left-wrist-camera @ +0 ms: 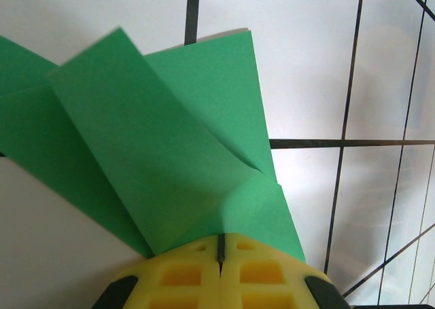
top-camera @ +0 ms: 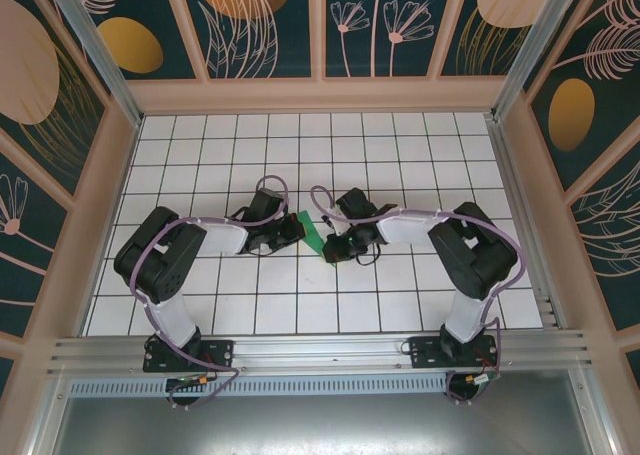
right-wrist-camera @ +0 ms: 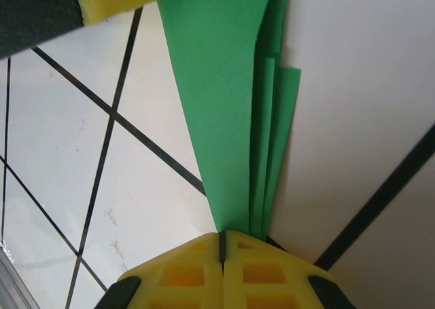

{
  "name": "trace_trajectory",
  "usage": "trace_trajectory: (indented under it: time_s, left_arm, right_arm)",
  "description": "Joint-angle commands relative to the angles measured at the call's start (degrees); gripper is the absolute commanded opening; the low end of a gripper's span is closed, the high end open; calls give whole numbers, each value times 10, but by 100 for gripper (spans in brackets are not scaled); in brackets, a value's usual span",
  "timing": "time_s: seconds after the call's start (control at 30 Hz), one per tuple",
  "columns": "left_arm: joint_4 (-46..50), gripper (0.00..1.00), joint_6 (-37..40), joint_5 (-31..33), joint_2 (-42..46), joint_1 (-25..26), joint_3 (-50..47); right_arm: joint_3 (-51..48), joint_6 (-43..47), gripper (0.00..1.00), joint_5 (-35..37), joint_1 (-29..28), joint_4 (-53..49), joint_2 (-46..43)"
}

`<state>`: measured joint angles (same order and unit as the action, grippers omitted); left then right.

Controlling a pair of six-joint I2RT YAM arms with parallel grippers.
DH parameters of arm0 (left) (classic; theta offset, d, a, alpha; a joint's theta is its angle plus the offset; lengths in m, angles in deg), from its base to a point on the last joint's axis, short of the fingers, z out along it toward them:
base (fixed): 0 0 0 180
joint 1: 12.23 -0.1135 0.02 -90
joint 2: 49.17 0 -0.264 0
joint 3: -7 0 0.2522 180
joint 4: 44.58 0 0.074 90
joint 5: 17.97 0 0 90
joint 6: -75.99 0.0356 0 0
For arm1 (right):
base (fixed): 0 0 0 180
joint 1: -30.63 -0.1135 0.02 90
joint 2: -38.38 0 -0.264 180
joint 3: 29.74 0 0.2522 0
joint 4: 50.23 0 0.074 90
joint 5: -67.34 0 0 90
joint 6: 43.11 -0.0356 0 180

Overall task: Fold a paper plane with a square sheet of paper (pick it up from the middle)
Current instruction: Fold the wing for the fifth time at the center of the table.

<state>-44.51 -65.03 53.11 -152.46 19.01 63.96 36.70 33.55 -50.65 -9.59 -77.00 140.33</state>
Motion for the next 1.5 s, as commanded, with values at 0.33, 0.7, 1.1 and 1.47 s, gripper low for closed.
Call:
trace_trajectory:
  time_s: [0.33, 0.7, 1.1, 1.47]
  left_arm:
    - [115, 0, 26, 188, -96, -12, -32]
    - [105, 0, 25, 172, -83, -12, -33]
    - [103, 0, 22, 166, -78, -11, -36]
    - [114, 0, 19, 188, -84, -12, -35]
  right_arm:
    - [-73, -1, 0, 13, 2, -77, -55]
    - [15, -10, 0, 17, 2, -35, -76]
    - [80, -11, 0, -9, -6, 13, 51]
    - [-26, 8, 0, -3, 2, -23, -7]
